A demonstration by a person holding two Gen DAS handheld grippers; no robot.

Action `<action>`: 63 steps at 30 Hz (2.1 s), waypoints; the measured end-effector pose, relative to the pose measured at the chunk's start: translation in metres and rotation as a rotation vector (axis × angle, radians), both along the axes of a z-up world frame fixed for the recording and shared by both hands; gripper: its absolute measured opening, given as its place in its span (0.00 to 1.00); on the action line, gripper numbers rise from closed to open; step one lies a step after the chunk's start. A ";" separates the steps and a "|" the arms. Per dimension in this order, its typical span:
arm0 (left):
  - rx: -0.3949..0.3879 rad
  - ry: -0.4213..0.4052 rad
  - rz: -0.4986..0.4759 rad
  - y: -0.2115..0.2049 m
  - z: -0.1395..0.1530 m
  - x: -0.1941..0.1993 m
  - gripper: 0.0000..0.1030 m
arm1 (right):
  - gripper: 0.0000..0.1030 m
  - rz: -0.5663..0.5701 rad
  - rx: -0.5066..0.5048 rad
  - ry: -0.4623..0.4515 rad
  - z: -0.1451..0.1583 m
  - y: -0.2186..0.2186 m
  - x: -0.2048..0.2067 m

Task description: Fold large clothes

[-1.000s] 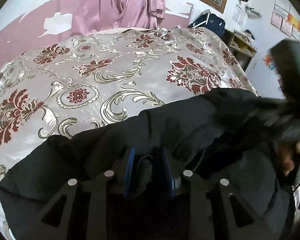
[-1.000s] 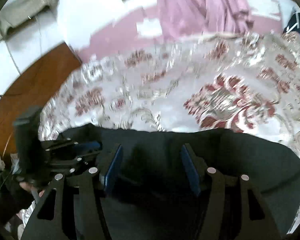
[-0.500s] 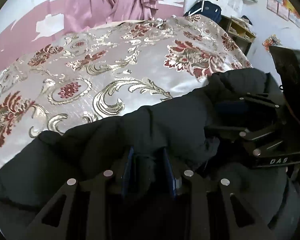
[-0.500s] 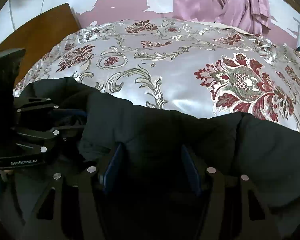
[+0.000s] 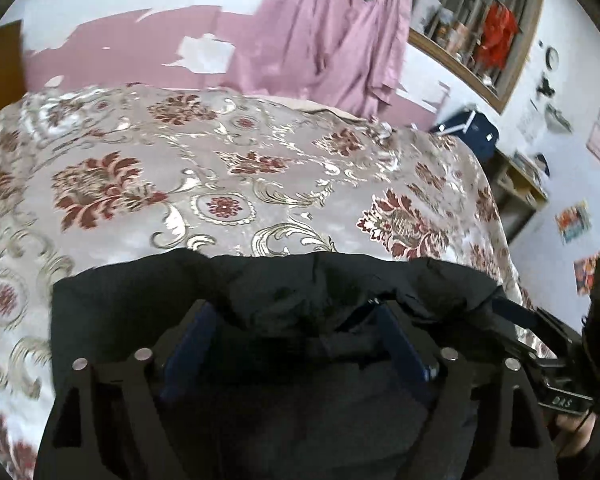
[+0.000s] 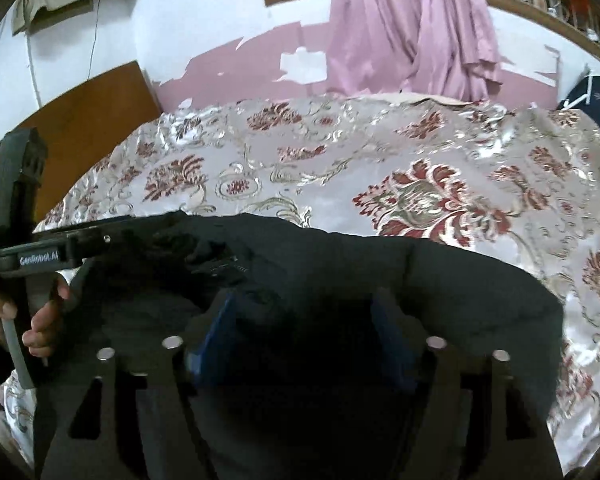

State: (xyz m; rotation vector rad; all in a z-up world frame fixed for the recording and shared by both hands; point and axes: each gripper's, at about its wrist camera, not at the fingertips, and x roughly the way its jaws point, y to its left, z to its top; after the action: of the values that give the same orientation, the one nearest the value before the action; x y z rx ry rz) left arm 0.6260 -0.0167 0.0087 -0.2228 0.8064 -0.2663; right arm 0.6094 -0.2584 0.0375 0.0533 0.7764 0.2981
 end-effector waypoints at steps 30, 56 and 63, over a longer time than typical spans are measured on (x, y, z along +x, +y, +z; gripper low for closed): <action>0.097 -0.339 0.050 -0.007 0.124 -0.299 1.00 | 0.98 -0.086 0.039 -0.315 0.140 -0.011 -0.269; 0.195 -0.357 0.070 -0.004 0.070 -0.440 1.00 | 0.98 -0.112 -0.008 -0.345 0.096 0.004 -0.427; 0.257 -0.367 0.053 -0.004 0.046 -0.462 1.00 | 0.98 -0.111 -0.025 -0.308 0.071 0.005 -0.447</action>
State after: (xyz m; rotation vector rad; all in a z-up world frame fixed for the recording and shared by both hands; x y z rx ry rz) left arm 0.1640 -0.0207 0.0546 0.0475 0.4638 -0.1450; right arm 0.1629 -0.2532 0.1088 0.0259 0.4690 0.1855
